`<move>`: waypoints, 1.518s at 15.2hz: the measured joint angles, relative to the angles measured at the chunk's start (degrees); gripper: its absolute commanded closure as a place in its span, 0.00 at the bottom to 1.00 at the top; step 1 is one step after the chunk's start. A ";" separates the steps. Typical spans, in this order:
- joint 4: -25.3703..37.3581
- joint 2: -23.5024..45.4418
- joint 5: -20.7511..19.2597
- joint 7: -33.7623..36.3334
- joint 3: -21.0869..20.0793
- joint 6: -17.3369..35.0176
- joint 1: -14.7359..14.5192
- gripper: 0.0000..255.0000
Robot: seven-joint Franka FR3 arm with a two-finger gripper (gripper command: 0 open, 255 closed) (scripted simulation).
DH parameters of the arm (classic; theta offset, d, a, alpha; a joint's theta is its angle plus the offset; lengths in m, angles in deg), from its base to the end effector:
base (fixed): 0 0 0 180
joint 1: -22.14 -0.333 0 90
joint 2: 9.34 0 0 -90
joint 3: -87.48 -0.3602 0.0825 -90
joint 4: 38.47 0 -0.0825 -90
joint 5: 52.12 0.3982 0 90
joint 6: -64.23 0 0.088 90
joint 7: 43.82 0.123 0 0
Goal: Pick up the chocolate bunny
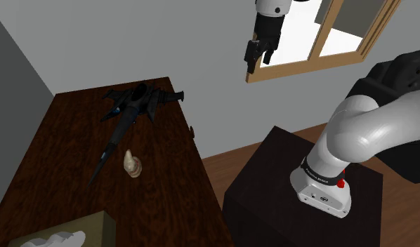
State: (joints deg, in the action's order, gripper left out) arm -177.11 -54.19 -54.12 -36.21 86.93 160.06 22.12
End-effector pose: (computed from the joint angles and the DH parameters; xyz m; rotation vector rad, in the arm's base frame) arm 0.2996 -0.0001 0.5828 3.0962 -0.1901 0.0596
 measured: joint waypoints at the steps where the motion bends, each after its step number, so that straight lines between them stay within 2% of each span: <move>1: 0.00 0.00 0.00 0.00 0.00 0.00 0.00 0.00; 8: -1.93 2.58 4.59 9.81 -7.64 5.65 -2.18 0.00; 14: -0.45 9.28 7.85 20.07 -15.81 12.30 -3.58 0.00; 19: 2.90 16.43 8.35 28.74 -22.48 17.29 -3.61 0.00; 23: 7.57 23.38 6.66 36.24 -27.80 20.21 -2.84 0.00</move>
State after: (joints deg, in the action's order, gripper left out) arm -169.54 -30.81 -47.46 0.02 59.13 180.28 19.27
